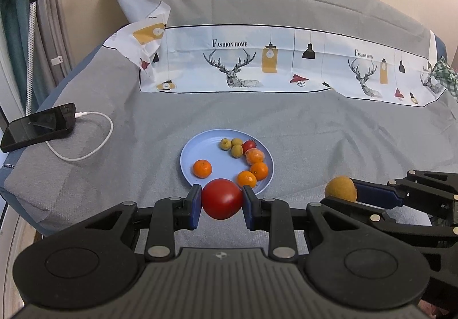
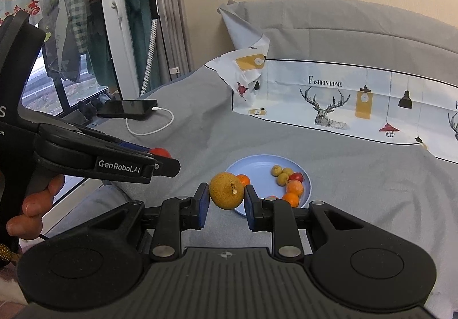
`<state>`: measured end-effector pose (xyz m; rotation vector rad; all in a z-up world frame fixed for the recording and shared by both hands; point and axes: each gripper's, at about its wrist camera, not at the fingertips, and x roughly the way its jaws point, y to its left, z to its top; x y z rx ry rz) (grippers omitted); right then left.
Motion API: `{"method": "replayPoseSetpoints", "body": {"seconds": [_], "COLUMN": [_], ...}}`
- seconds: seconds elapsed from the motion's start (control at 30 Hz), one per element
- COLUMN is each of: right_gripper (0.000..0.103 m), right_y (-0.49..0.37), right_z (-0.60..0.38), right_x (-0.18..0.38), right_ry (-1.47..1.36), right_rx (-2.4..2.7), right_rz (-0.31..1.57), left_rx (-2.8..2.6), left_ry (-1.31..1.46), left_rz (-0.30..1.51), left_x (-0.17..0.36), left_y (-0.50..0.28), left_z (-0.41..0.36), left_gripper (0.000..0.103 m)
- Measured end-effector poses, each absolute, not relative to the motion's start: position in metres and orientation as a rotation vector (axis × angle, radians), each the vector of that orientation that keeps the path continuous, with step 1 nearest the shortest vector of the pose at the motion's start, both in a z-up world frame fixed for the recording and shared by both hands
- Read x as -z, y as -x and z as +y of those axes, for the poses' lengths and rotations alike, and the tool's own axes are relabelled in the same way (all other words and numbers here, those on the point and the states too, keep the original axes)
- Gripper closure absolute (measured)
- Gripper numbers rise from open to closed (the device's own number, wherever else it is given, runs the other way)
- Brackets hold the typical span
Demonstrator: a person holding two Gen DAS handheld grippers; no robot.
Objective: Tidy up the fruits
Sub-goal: 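Carry the cherry tomato and yellow fruit over the blue plate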
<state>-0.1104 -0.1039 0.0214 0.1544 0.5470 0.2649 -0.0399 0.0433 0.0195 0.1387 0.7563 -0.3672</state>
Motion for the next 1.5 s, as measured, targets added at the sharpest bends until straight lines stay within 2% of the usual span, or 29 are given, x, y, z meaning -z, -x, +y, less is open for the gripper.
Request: {"method": "replayPoseSetpoints", "body": {"seconds": [0.77,1.5], "right_gripper": [0.076,0.076], "right_y": [0.078,-0.021], "right_z": [-0.109,-0.122], "right_x": [-0.004,0.046], "right_ry": [-0.209,-0.252], "right_rx": [-0.244,-0.205], "right_rz": [0.617,0.722], "left_rx": [0.347,0.333], "left_ry": [-0.144,-0.154], "left_rz": [0.794,0.881], "left_x": [-0.009,0.039], "left_y": [-0.011,-0.109], "left_z": [0.035,0.001], "left_gripper": [0.070,0.070]}}
